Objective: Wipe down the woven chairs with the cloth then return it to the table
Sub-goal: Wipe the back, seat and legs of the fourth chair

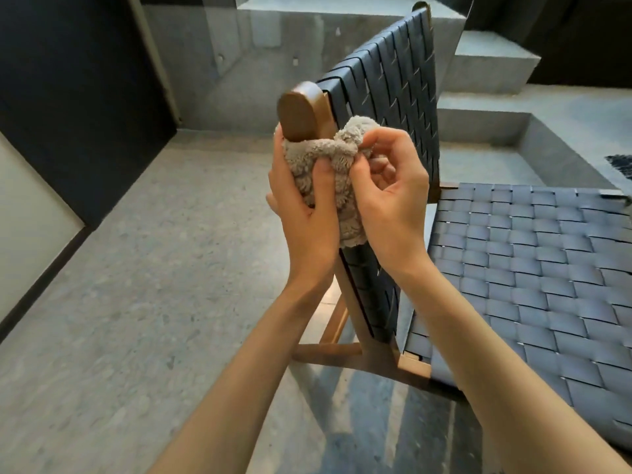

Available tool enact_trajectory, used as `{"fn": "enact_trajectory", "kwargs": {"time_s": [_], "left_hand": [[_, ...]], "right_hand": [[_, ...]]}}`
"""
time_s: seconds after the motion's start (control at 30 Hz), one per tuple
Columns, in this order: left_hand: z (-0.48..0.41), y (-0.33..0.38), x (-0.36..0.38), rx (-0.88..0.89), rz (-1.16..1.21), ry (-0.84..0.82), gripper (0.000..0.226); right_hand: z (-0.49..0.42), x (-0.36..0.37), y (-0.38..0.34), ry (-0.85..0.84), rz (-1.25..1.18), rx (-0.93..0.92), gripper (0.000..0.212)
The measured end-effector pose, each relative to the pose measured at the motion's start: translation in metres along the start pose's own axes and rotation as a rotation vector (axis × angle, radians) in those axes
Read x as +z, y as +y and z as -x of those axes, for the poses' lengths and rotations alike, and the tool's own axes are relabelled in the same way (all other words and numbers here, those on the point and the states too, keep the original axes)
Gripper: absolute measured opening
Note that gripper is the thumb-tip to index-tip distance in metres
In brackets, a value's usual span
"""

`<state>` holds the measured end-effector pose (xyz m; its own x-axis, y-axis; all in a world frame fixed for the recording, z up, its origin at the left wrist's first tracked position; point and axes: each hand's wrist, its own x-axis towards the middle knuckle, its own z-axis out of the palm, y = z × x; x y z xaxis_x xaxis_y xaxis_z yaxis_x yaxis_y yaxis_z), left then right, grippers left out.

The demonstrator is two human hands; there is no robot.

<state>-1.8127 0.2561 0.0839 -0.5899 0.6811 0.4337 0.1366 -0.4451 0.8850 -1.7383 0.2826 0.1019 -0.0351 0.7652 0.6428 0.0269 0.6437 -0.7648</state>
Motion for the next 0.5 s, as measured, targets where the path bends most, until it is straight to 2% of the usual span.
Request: {"fn": "enact_trajectory", "kwargs": {"time_s": [0.13,0.27,0.5], "left_hand": [[0.028,-0.028,-0.006,-0.017,-0.031,-0.075,0.057],[0.067,-0.067,-0.010,-0.079,-0.064,-0.179,0.055],[0.121,-0.120,-0.020,-0.178,-0.147,-0.328,0.067]], "right_hand": [[0.033,-0.013,0.026,0.006,0.046,-0.017,0.014],[0.077,-0.032,0.059,-0.015,0.097,-0.034,0.015],[0.136,-0.070,0.109,-0.073,0.188,0.075,0.029]]}}
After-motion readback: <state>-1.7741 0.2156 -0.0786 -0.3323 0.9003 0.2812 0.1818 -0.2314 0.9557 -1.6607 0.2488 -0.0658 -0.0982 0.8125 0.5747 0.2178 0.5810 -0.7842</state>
